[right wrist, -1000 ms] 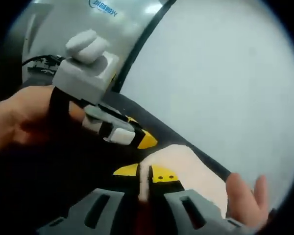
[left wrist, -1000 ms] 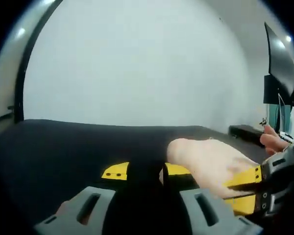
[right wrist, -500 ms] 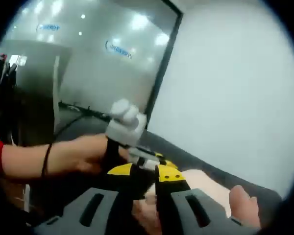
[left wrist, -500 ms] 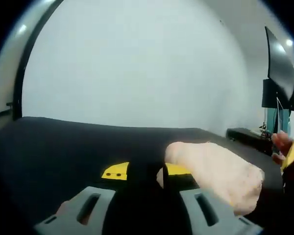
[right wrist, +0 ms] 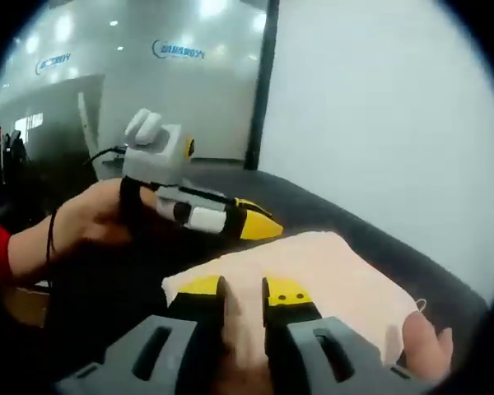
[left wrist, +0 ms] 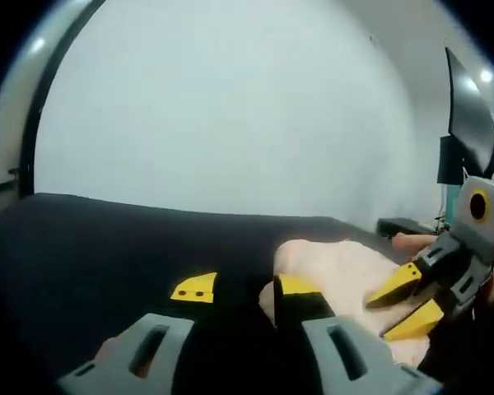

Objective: Fold the towel on the table until its edges align and the towel forms a compact rectangular stack.

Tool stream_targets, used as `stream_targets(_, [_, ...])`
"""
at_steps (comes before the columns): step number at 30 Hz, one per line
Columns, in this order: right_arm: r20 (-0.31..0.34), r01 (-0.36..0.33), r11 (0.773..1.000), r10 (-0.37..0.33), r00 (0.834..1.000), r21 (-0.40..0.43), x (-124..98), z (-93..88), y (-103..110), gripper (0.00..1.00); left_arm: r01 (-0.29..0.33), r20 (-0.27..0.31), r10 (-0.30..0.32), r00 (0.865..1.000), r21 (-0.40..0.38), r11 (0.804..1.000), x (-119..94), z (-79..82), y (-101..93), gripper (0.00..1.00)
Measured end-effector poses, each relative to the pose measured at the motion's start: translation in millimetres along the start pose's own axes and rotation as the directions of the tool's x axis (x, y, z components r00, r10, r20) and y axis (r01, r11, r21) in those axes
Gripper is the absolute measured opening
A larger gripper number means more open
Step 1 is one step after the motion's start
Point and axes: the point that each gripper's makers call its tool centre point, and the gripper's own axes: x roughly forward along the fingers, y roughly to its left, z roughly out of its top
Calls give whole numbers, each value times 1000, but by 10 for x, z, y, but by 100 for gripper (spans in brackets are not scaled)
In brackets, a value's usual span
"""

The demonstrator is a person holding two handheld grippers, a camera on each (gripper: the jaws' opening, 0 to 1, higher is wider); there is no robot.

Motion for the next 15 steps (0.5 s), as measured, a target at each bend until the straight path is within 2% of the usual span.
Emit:
stream_targets(4, [-20, -37, 997, 39, 999, 72, -55, -71, 95, 15, 24, 9, -24, 1000, 12, 1000, 1, 30, -78, 27])
stream_targets(5, [-26, -38, 996, 40, 999, 84, -39, -112, 86, 15, 42, 30, -43, 999, 11, 999, -3, 89, -128, 27])
stream_targets(6, [-43, -34, 992, 40, 998, 122, -29, -175, 72, 16, 86, 83, -86, 993, 7, 996, -21, 227, -228, 27])
stream_targets(7, [-55, -28, 986, 37, 998, 163, -21, -223, 58, 16, 155, 179, -149, 972, -19, 988, -77, 430, -387, 26])
stream_targets(8, [-50, -36, 982, 46, 998, 187, -17, -240, 63, 16, 217, 256, -200, 946, -40, 975, -137, 583, -501, 26])
stream_targets(9, [-41, -40, 984, 48, 998, 173, -20, -244, 62, 16, 252, 286, -228, 931, -50, 966, -164, 643, -562, 26])
stream_targets(10, [-34, -42, 986, 48, 998, 162, -27, -244, 73, 16, 266, 269, -247, 931, -35, 963, -158, 611, -602, 26])
stream_targets(12, [-5, -48, 992, 49, 999, 118, -75, -179, 88, 17, 256, 244, -242, 939, -27, 966, -129, 553, -611, 27])
stream_targets(13, [23, -53, 993, 50, 998, 106, -127, -116, 71, 18, 241, 227, -236, 945, 5, 971, -106, 526, -596, 28])
stream_targets(15, [108, -97, 971, 75, 991, 216, -263, 55, -11, 25, 248, 213, -249, 945, 35, 968, -74, 491, -639, 29])
